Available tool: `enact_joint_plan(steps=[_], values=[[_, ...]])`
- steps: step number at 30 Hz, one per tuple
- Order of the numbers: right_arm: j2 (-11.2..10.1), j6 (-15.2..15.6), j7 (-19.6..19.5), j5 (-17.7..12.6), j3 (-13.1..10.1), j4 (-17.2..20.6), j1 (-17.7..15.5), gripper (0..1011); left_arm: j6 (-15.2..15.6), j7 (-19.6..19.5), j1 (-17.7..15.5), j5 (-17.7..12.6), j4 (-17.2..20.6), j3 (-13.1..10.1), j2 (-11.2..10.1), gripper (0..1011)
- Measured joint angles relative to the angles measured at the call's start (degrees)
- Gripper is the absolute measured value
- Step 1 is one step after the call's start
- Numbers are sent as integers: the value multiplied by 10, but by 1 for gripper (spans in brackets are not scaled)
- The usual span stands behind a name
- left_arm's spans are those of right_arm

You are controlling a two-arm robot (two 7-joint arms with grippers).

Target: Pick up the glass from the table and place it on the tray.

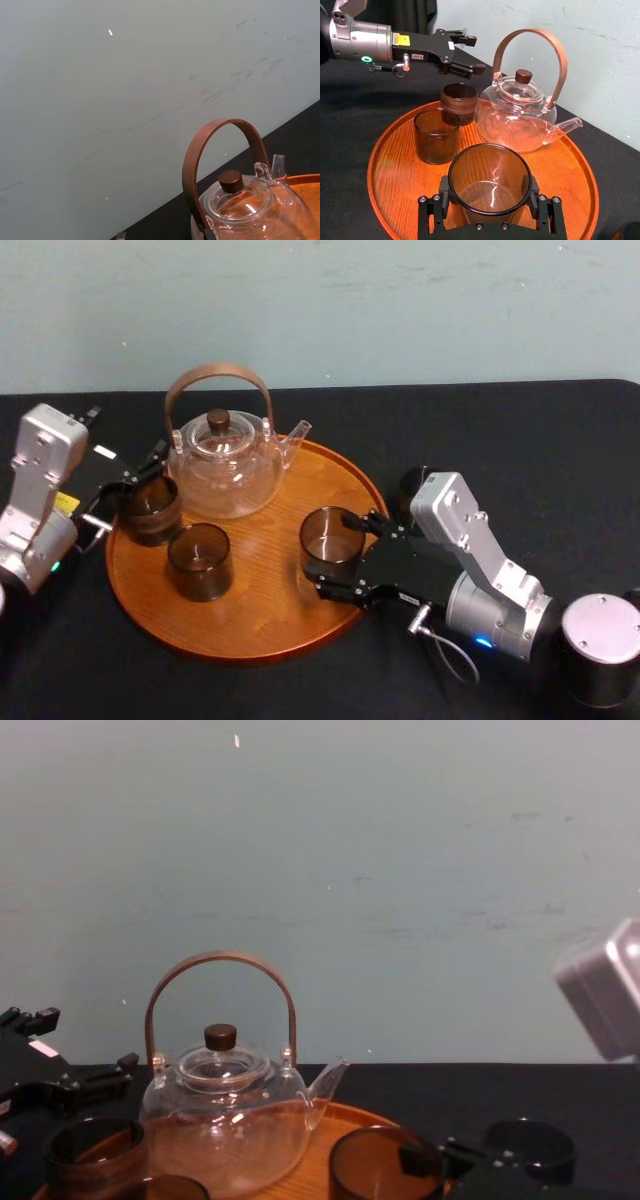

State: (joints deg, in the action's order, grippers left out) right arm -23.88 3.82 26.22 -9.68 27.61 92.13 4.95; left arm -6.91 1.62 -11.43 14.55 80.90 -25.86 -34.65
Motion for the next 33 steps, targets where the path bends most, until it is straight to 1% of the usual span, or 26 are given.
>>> enact_joint_plan(steps=[3,17,25,33], values=[[6,3,0,0,5,-9,7,906,0,0,0,0,0,0,0,1001],[21,10,3,5,23,-40,22,906,0,0,0,0,0,0,0,1001],[25,11,5,6,29,-52,26,907,0,0,0,0,0,0,0,1001],[25,10,5,7,28,-52,26,906,0,0,0,0,0,0,0,1001]])
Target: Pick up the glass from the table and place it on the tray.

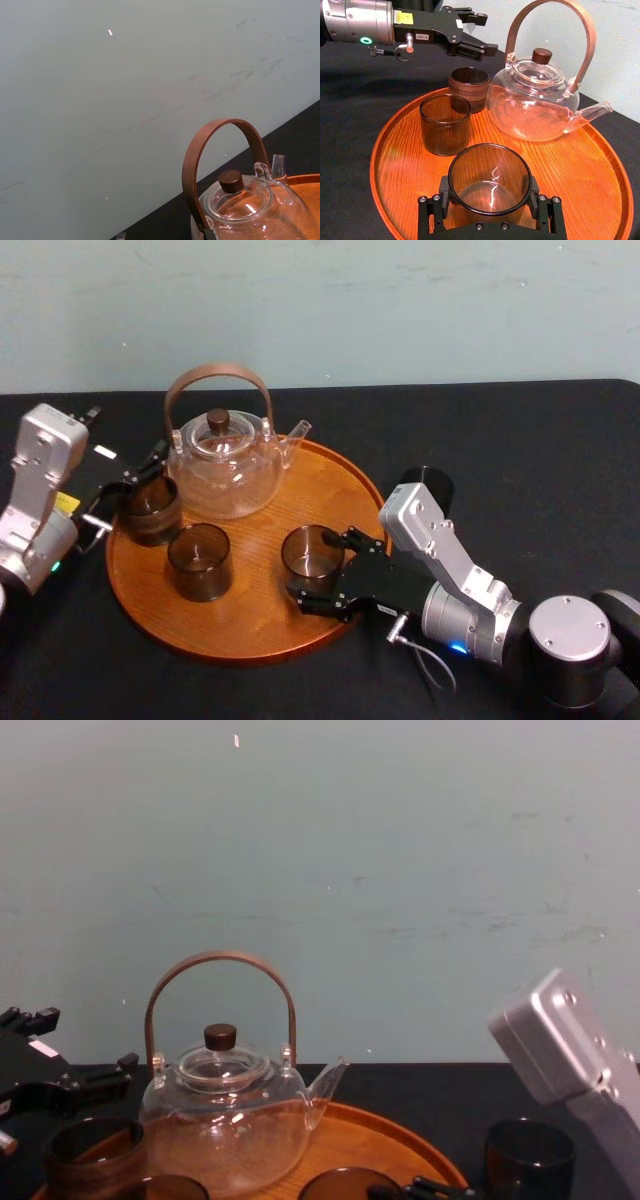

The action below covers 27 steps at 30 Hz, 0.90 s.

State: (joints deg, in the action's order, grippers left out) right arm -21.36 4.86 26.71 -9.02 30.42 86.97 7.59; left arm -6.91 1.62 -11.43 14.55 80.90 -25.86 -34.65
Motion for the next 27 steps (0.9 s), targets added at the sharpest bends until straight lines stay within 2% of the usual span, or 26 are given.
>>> enact_joint_plan(steps=[4,9,27], values=[[0,0,0,0,0,1,0,911,0,0,0,0,0,0,0,1001],[0,0,0,0,-1,2,0,1002,0,0,0,0,0,0,0,1001],[-3,-1,2,-10,-5,3,-1,1002,0,0,0,0,0,0,0,1001]])
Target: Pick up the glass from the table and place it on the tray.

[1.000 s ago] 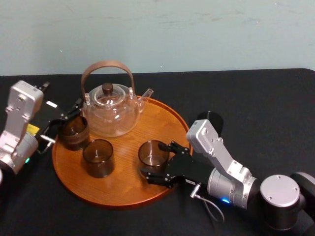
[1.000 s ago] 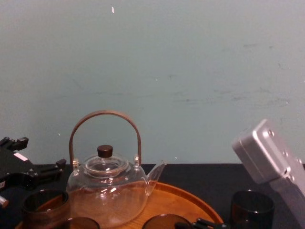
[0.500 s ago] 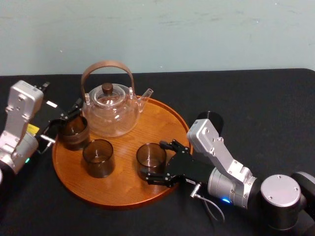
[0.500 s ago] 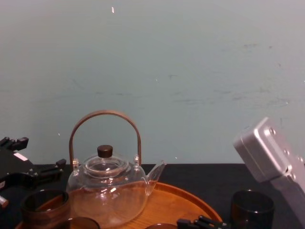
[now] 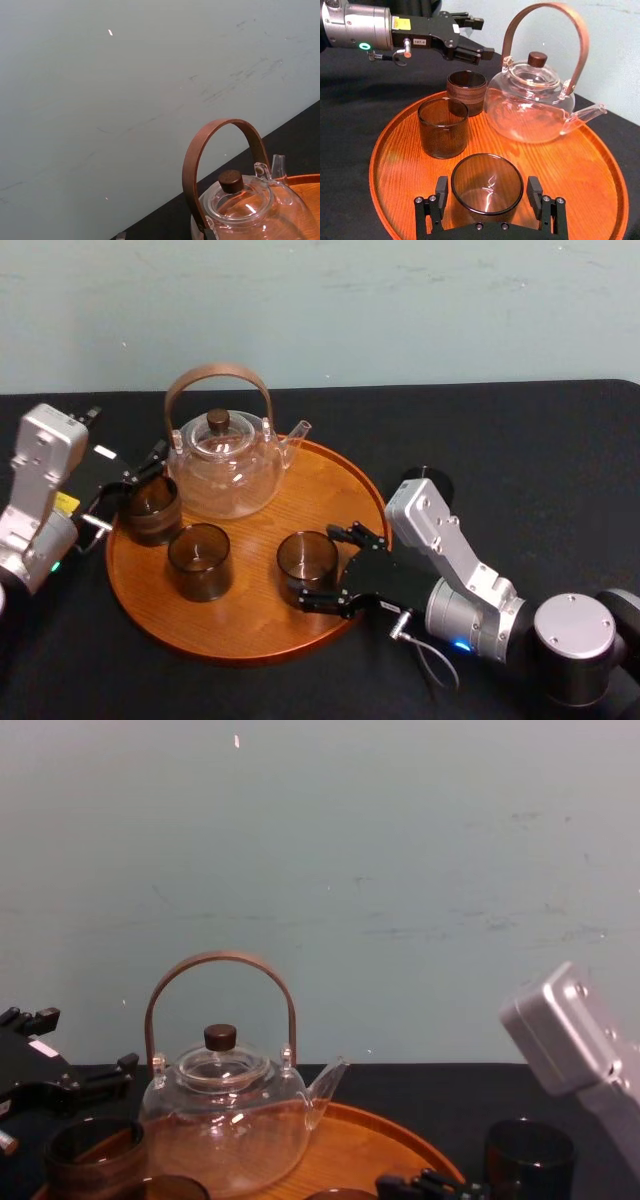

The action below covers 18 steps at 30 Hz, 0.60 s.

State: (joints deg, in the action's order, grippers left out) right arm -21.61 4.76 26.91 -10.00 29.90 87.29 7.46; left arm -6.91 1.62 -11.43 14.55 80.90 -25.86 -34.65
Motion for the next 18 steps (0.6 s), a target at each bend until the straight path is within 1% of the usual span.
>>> enact_joint_plan(steps=[6,10,18], values=[[-5,-7,-5,0,-6,14,-3,1002,0,0,0,0,0,0,0,1001],[-11,-15,-5,-7,-16,29,-7,1002,0,0,0,0,0,0,0,1001],[-36,-33,4,-32,-35,74,-29,1002,0,0,0,0,0,0,0,1001]])
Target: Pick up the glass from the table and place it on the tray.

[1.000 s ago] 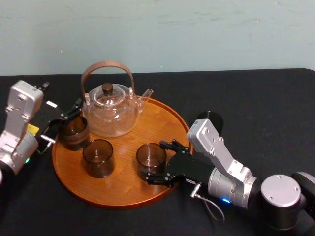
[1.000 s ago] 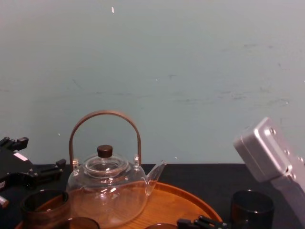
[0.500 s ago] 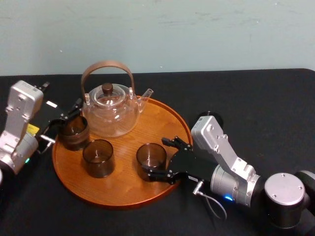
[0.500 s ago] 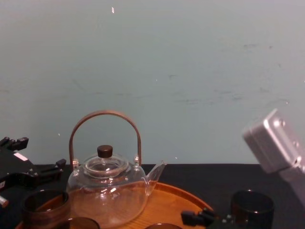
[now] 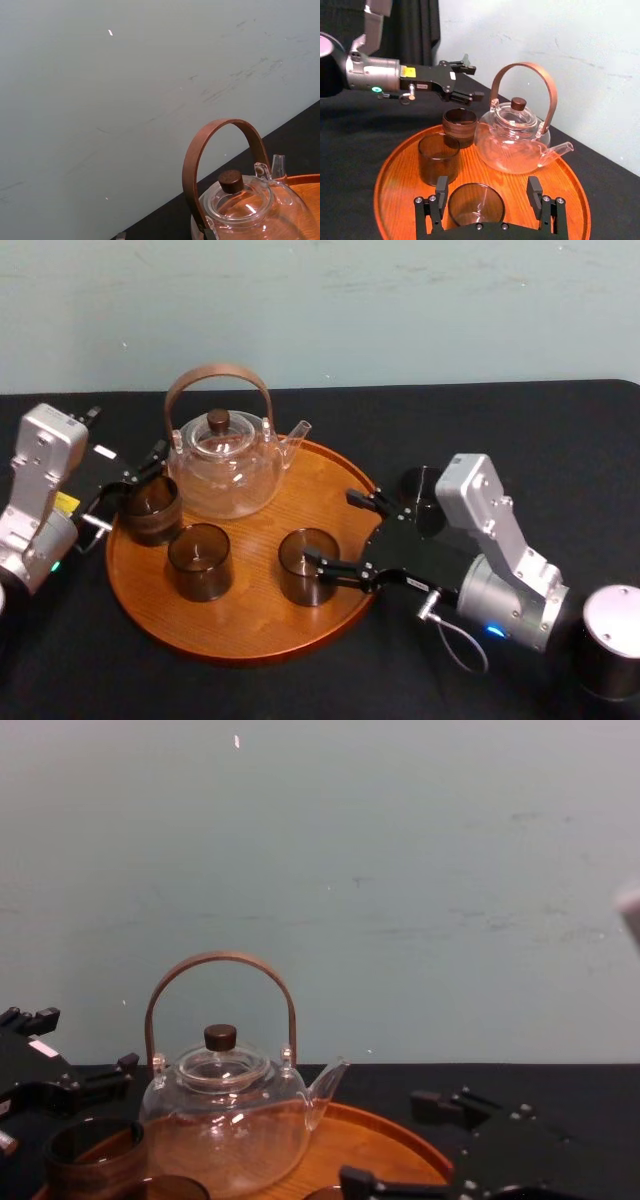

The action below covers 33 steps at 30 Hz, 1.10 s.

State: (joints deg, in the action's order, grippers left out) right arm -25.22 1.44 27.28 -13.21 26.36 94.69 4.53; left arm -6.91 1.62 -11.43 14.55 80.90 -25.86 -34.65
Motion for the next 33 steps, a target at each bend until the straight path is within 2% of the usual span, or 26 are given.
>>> enact_joint_plan(steps=[7,16,24,33], values=[[-24,-15,4,-17,-13,20,-28,1002,0,0,0,0,0,0,0,1001],[-53,-33,3,-43,-42,31,-72,1002,0,0,0,0,0,0,0,1001],[-65,-44,-15,-52,-70,35,-107,1002,0,0,0,0,0,0,0,1001],[-65,-44,-27,-63,-99,24,-120,1002,0,0,0,0,0,0,0,1001]])
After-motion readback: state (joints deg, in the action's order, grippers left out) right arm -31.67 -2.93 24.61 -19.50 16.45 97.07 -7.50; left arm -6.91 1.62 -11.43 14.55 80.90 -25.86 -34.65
